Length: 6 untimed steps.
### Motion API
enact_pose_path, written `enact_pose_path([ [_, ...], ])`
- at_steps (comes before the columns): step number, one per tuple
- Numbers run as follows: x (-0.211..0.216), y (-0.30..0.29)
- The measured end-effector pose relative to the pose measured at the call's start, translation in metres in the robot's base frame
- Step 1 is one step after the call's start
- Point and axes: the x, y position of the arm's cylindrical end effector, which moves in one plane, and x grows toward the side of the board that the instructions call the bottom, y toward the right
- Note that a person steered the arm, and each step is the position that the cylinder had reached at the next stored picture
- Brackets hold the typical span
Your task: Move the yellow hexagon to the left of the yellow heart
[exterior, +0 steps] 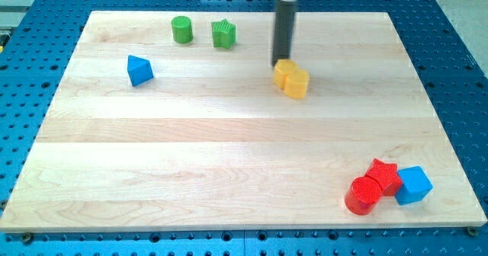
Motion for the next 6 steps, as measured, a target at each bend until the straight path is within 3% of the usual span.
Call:
enact_pose_path([
  [2, 0.098, 0.050],
  [3, 0.045, 0.031],
  [4, 0.021, -0.024],
  [6, 0.006, -0.086],
])
